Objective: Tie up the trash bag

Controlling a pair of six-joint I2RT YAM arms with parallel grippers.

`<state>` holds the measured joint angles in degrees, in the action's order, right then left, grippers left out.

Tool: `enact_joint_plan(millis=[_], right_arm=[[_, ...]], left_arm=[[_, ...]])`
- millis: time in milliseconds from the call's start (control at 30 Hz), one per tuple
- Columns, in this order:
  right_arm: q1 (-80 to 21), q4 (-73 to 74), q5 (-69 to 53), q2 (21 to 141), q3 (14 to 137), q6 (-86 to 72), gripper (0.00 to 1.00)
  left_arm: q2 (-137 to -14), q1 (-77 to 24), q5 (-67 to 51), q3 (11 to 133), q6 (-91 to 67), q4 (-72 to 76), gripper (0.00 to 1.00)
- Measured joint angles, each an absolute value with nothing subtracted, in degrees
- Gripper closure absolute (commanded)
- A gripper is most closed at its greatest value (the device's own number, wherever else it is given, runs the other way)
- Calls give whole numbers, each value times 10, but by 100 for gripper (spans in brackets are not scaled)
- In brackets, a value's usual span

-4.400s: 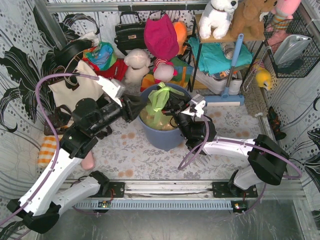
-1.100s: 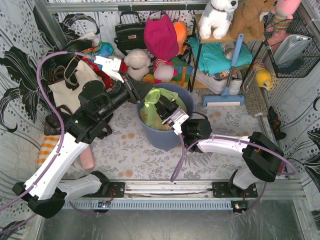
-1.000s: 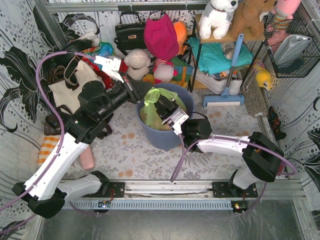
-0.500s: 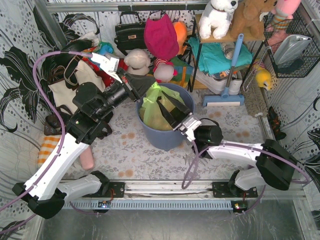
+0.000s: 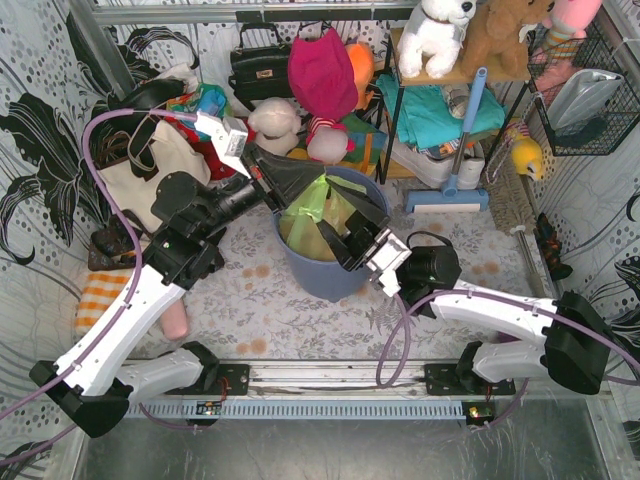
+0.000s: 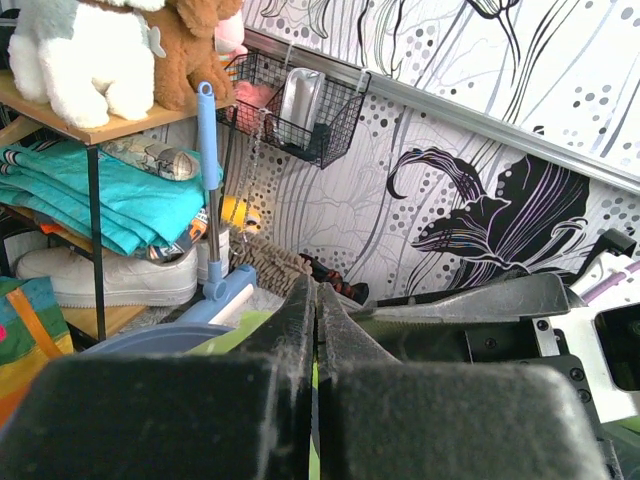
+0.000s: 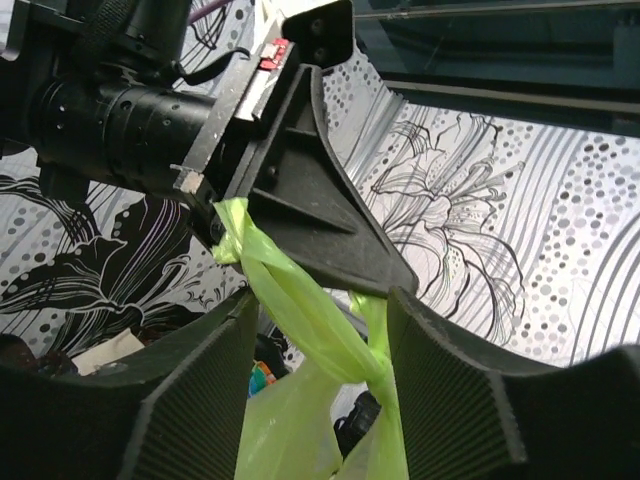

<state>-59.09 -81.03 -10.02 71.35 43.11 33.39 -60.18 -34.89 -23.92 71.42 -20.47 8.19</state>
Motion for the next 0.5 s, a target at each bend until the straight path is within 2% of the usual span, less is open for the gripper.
enact_joint_plan(millis=[100, 167, 200, 500], right_arm=[[-592, -794, -112, 725, 453, 350, 73], [-592, -792, -112, 732, 459, 358, 96], [-592, -789, -112, 734, 460, 361, 100], [-595, -712, -113, 705, 453, 366, 100]], left_arm=[[-602, -349, -247, 712, -205, 88, 99], [-602, -349, -249, 711, -205, 94, 99], [-602, -349, -250, 711, -204, 95, 99], [-599, -349, -189, 702, -173, 92, 100]])
